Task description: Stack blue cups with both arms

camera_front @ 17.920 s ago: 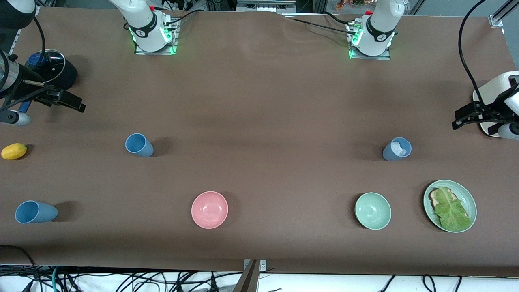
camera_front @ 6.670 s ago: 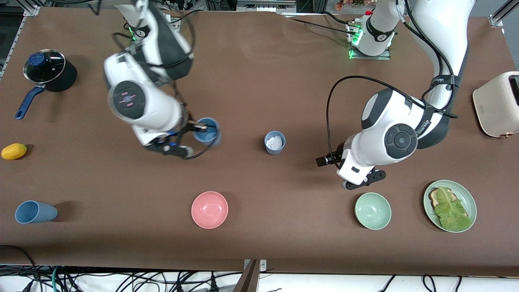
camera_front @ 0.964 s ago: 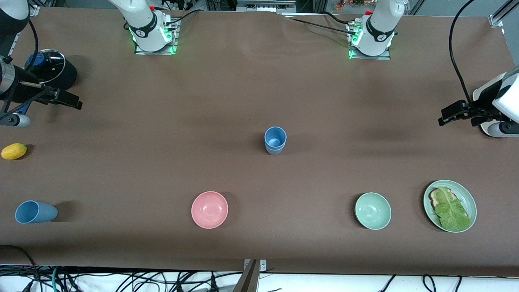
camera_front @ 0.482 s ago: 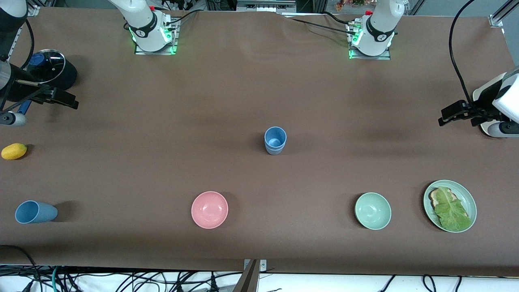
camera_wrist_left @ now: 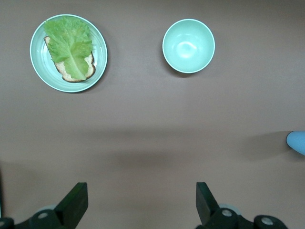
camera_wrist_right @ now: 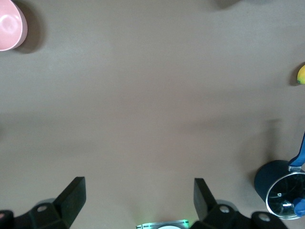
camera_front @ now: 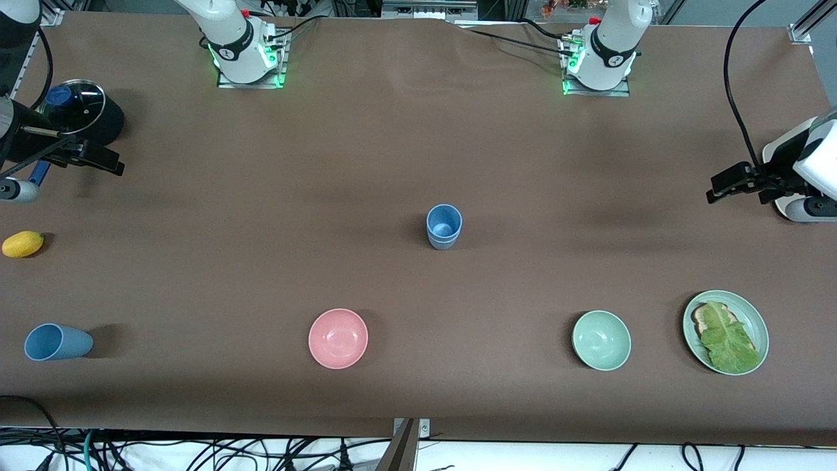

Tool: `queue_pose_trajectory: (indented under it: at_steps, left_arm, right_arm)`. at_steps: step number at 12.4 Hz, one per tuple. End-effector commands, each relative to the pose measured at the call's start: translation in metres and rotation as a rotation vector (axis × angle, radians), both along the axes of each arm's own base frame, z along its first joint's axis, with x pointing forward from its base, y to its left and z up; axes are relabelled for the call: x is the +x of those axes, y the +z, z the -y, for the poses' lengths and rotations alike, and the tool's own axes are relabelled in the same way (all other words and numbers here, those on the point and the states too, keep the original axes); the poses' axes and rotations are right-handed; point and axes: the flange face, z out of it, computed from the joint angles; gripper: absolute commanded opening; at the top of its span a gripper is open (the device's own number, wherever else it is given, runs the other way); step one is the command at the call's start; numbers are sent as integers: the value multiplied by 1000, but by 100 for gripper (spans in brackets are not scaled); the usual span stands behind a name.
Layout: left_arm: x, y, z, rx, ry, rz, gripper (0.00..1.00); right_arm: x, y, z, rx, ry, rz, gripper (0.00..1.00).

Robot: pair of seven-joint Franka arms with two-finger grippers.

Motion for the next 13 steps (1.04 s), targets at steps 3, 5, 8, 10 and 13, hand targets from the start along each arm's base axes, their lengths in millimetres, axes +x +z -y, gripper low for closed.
queue_pose_trajectory:
  at_steps: [3, 5, 8, 10, 13]
  left_arm:
    - [3, 5, 0, 29, -24, -7, 100]
    - [3, 5, 0, 27, -24, -7, 100]
    - [3, 5, 1, 29, -26, -8, 100]
    - [3, 5, 1, 28, -25, -7, 100]
    - [3, 5, 1, 29, -26, -8, 100]
  right_arm:
    - [-6, 7, -1, 1, 12, -10, 100]
    - [-6, 7, -1, 1, 10, -10, 100]
    - [-6, 7, -1, 1, 10, -12, 100]
    - [-6, 7, 0, 1, 9, -10, 100]
    - [-6, 7, 0, 1, 9, -10, 100]
